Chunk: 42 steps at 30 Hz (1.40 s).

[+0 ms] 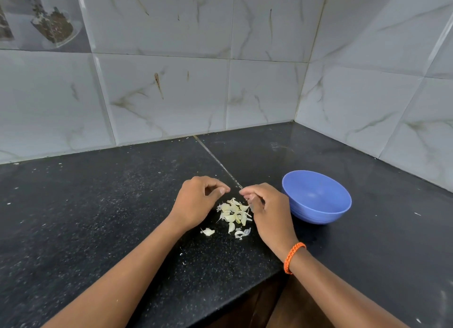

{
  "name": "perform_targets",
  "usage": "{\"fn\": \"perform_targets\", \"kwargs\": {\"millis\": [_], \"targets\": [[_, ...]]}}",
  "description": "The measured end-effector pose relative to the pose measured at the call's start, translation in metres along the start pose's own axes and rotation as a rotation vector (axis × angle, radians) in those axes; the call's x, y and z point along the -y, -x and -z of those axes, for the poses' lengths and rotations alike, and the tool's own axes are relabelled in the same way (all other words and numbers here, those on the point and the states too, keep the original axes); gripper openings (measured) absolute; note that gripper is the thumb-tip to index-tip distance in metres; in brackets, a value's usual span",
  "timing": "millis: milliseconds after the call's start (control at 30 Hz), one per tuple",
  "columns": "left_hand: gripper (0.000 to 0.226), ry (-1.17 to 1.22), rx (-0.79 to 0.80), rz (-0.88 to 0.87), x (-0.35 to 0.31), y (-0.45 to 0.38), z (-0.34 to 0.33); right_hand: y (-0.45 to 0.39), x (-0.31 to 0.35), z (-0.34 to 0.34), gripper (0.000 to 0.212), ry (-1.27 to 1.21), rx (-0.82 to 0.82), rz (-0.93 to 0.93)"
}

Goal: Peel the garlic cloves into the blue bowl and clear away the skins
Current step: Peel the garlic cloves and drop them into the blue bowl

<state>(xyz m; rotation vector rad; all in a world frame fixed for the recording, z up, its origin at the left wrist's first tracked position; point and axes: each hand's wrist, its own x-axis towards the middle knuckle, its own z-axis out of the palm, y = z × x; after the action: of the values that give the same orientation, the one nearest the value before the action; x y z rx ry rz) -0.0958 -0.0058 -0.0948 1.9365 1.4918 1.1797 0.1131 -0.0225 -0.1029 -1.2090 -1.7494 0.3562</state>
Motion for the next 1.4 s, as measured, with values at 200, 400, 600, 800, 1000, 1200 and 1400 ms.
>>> {"fn": "perform_targets", "kwargs": {"millis": [200,400,600,800,1000,1200,1400], "targets": [[0.022,-0.055,0.052,-0.03,0.001,0.002,-0.004,0.006,0.003,0.008,0.037,0.232,0.021,-0.073],[0.022,-0.018,-0.01,-0.01,0.003,0.007,-0.006,0.011,0.015,0.003,0.039,0.277,0.249,-0.266],[0.022,-0.026,-0.043,0.031,0.004,0.007,0.002,0.008,0.04,-0.036,0.037,0.228,0.24,-0.244],[0.027,-0.074,0.168,-0.022,0.007,0.005,0.026,-0.004,0.043,-0.029,0.037,-0.017,0.184,-0.235],[0.035,-0.12,0.588,0.036,-0.007,0.001,0.054,0.005,0.027,0.016,0.046,0.156,0.341,-0.249],[0.037,-0.222,0.691,0.083,-0.01,0.005,0.053,0.013,0.032,0.006,0.065,0.131,0.391,-0.275],[0.016,-0.194,0.587,0.071,0.0,0.007,0.046,0.007,0.033,-0.017,0.023,0.055,0.286,-0.241]]}}
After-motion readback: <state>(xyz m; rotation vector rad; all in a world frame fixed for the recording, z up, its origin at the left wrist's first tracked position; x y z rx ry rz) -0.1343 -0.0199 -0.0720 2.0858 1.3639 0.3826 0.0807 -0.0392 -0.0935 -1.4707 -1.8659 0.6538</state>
